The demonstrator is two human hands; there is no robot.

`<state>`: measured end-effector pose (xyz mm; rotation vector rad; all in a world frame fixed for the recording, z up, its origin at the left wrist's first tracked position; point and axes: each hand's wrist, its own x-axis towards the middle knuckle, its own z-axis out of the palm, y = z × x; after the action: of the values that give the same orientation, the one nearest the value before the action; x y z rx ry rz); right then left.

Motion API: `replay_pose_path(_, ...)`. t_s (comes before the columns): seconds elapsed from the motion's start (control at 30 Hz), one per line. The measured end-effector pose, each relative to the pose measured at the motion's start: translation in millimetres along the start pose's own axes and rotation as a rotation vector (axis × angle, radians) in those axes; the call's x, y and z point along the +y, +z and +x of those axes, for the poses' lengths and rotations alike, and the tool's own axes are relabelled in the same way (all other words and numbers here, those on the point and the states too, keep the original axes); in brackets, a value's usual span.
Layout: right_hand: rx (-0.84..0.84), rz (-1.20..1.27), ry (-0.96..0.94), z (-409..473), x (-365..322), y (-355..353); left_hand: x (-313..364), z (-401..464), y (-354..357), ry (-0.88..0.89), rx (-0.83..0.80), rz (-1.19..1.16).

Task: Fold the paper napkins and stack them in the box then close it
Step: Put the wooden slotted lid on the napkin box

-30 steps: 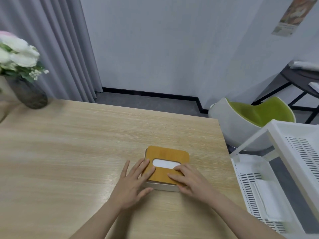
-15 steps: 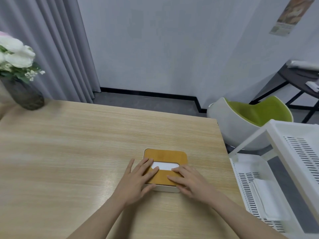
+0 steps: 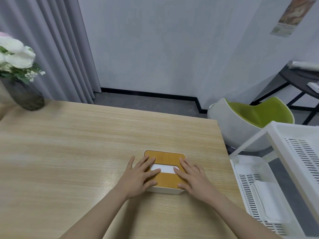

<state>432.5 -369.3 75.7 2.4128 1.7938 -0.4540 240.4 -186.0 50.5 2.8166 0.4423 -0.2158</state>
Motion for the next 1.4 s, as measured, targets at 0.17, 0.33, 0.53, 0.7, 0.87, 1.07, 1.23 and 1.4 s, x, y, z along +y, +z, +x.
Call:
replay_pose_path(0.17, -0.012, 0.018, 0.018, 1.9, -2.6, 1.3, -1.0, 8.7, -3.3, -0.014, -0.063, 0.039)
replay_pose_path(0.33, -0.016, 0.098, 0.035, 2.3, -4.4, 3.8, -0.8, 13.0, -1.7, -0.026, -0.079, 0.035)
replay_pose_path(0.53, 0.0, 0.18, 0.041, 0.5, -6.0, 3.7, 2.0, 8.5, 1.2, -0.02, -0.091, 0.055)
replay_pose_path(0.7, 0.005, 0.172, 0.042, -2.0, -7.7, 1.8, 6.7, 7.7, -3.8, -0.022, -0.088, 0.061)
replay_pose_path(0.87, 0.03, 0.196, 0.078, -4.9, -9.4, 4.0, 12.2, 7.6, -4.7, -0.01, -0.044, 0.058)
replay_pose_path(1.07, 0.045, 0.148, 0.075, -5.8, -9.7, 7.5, 9.1, 9.0, -4.1, -0.014, -0.073, 0.064)
replay_pose_path(1.23, 0.013, 0.098, 0.079, -3.6, -7.7, 4.8, 7.1, 13.1, -6.3, -0.016, -0.119, 0.079)
replay_pose_path(1.4, -0.044, 0.049, 0.065, 2.7, -4.8, -5.8, 3.5, 16.7, -11.6, -0.02, -0.114, 0.006)
